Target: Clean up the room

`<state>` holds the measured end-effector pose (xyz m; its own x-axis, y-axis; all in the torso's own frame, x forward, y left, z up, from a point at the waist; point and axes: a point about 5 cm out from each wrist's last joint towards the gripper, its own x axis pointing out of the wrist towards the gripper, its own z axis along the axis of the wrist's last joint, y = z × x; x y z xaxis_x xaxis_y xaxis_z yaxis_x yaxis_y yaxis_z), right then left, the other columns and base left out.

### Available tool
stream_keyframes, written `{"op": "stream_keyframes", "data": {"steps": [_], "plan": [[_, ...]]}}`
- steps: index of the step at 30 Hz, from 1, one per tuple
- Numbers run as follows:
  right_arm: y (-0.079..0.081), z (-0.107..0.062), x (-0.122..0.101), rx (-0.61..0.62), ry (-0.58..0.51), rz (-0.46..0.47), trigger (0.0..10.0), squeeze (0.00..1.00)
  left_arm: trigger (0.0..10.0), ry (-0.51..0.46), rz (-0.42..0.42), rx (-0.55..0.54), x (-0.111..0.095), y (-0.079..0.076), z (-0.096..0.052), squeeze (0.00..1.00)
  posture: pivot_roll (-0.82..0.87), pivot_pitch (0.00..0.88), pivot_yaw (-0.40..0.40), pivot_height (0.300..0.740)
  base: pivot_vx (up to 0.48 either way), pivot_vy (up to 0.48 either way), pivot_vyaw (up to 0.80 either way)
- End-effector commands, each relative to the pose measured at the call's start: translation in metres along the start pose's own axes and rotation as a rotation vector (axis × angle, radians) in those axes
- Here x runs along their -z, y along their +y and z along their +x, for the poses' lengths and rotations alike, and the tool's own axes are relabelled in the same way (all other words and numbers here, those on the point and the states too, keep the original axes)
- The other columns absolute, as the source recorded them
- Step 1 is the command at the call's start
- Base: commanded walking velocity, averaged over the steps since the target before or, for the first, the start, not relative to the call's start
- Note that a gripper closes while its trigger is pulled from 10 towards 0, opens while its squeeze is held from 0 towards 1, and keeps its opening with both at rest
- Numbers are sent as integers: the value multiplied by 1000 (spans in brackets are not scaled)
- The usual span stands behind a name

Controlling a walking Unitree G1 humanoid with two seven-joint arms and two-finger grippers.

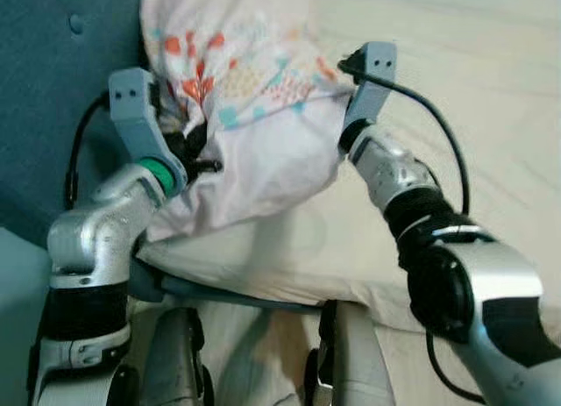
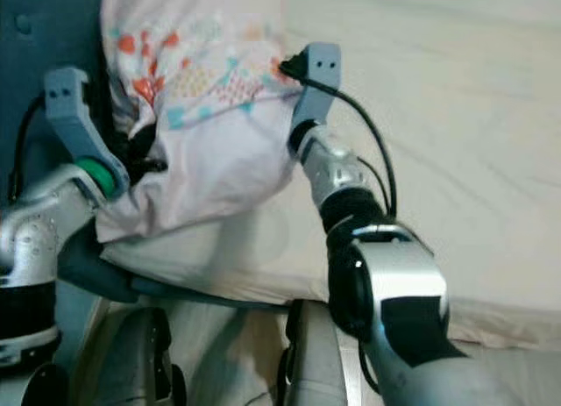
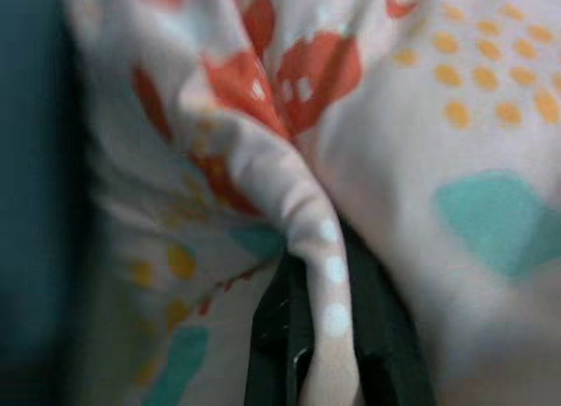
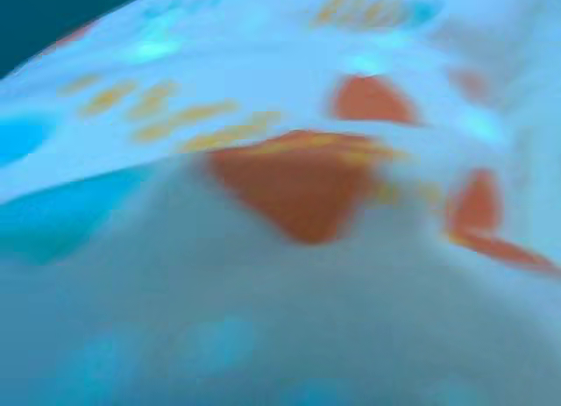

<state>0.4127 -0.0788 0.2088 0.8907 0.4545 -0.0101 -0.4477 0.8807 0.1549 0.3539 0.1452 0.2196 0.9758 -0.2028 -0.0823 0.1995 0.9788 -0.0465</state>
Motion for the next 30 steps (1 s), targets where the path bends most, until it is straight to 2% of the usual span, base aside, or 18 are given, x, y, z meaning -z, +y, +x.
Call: {"op": "stream_keyframes", "data": {"steps": [1, 3, 4, 7, 8, 9, 11, 14, 15, 16, 17, 20, 22, 24, 25, 26, 30], "plan": [[21, 0, 36, -77, 114, -17, 10000, 0, 0, 5, 138, -67, 11, -10, 12, 0, 93, 210, -3, 584, 0, 0, 0], [34, -4, 61, -119, 174, -13, 10000, 0, 0, 11, 191, -148, 16, -6, 22, 0, 90, 208, -2, 584, 0, 0, 0], [34, -4, 61, -119, 174, -13, 10000, 0, 0, 11, 191, -148, 16, -6, 22, 0, 90, 208, -2, 584, 0, 0, 0], [45, -9, 79, -157, 195, 30, 10000, 0, 0, 6, 232, -158, 15, -6, 33, 0, 73, 202, 4, 584, 0, 0, 0], [43, -10, 81, -151, 187, 60, 10000, 0, 0, 14, 266, -144, 14, -7, 36, 0, 63, 199, 8, 584, 0, 0, 0], [43, -10, 81, -151, 187, 60, 10000, 0, 0, 14, 266, -144, 14, -7, 36, 0, 63, 199, 8, 584, 0, 0, 0], [34, -14, 84, -117, 164, 111, 10000, 0, 0, 52, 290, -98, 19, -7, 37, 0, 51, 198, 13, 584, 0, 0, 0], [24, -20, 87, -104, 148, 135, 10000, 0, 0, 80, 326, -55, 26, -6, 35, 0, 39, 202, 17, 584, 0, 0, 0], [21, -22, 89, -104, 146, 139, 10000, 0, 3843, 84, 342, -48, 29, -5, 35, 0, 38, 203, 18, 584, 0, 0, 0], [21, -22, 89, -104, 146, 139, 10000, 0, 3843, 84, 342, -48, 29, -5, 35, 0, 38, 203, 18, 584, 0, 0, 0], [17, -28, 98, -116, 158, 145, 10000, 0, 10000, 81, 360, -26, 33, -6, 33, 0, 33, 204, 22, 584, 0, 0, 0], [13, -38, 110, -141, 169, 143, 10000, 0, 10000, 84, 365, 9, 38, -9, 29, 0, 28, 204, 25, 584, 0, 0, 0], [5, -51, 124, -138, 171, 151, 10000, 0, 10000, 115, 345, 92, 45, -14, 18, 0, 28, 206, 24, 584, 0, 0, 0], [0, -57, 127, -125, 163, 174, 10000, 0, 10000, 118, 338, 106, 47, -13, 13, 0, 28, 206, 27, 584, 0, 0, 0], [-5, -63, 128, -121, 139, 201, 10000, 0, 10000, 99, 339, 98, 46, -9, 9, 31, 27, 204, 31, 584, 0, 0, 0], [-8, -67, 126, -116, 105, 223, 10000, 0, 10000, 75, 340, 72, 44, -4, 6, 1000, 26, 204, 32, 584, 0, 0, 0], [-10, -75, 115, -178, 15, 275, 10000, 0, 10000, 2, 335, 21, 34, 7, 2, 1000, 24, 192, 38, 584, 0, 0, 0]]}}
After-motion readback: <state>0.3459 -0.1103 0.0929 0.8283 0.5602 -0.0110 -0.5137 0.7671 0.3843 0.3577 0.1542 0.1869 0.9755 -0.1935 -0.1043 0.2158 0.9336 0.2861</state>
